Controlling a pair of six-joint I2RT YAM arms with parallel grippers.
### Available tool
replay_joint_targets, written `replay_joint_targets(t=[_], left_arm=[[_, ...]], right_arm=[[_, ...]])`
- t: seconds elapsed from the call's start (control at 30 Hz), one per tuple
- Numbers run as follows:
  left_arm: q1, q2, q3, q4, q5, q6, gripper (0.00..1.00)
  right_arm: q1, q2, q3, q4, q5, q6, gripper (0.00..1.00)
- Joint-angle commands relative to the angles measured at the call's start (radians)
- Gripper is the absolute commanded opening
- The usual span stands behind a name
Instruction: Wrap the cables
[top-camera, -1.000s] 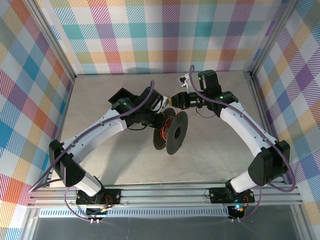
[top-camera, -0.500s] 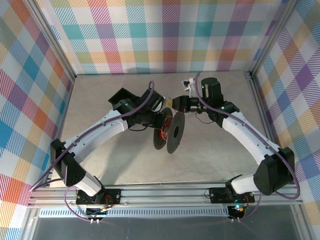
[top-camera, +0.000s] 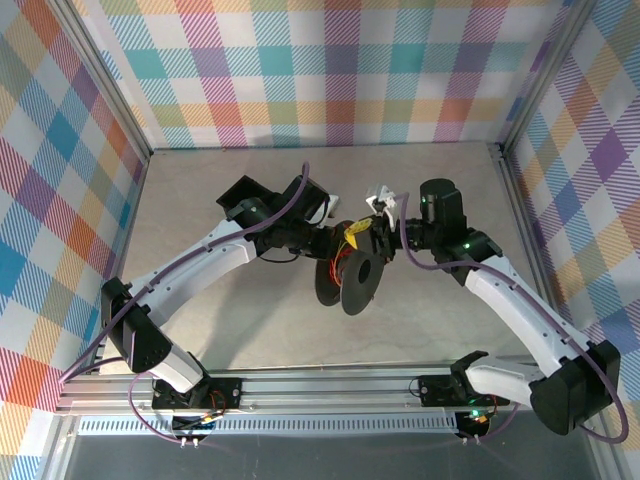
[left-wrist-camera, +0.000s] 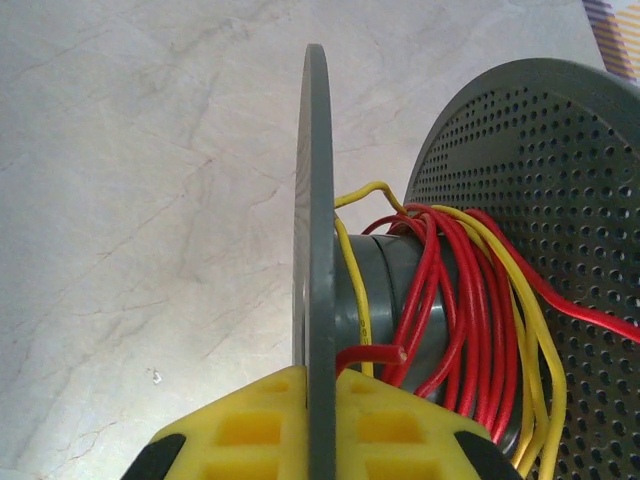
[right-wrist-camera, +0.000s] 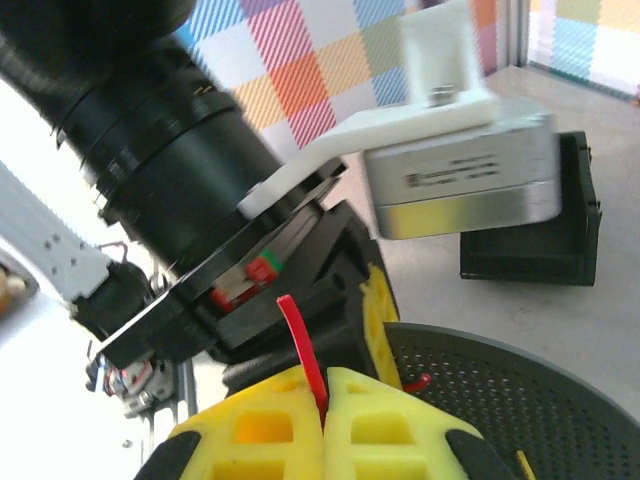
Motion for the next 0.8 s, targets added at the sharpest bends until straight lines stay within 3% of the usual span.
replay_joint_targets(t=[0.0, 0.27, 0.6, 0.77], left_arm=[[0.048, -0.016, 0.044, -0.008, -0.111, -0.015, 0.00], [0.049, -0.004, 0.128, -0.091, -0.145, 0.046, 0.00], [0.052, 0.031, 0.176, -0.133, -0.239, 0.032, 0.00], [0.060, 0.046, 0.179, -0.138, -0.286, 0.003, 0.00]], right_arm=[[0.047, -0.066, 0.027, -0.147, -0.163, -0.244, 0.00], [0.180, -0.017, 0.082, -0.342, 0.021, -0.476, 0.00], [0.379, 0.112, 0.116, -0.416, 0.507, -0.629, 0.00], [0.448, 0.174, 0.108, -0.398, 0.682, -0.670, 0.00]])
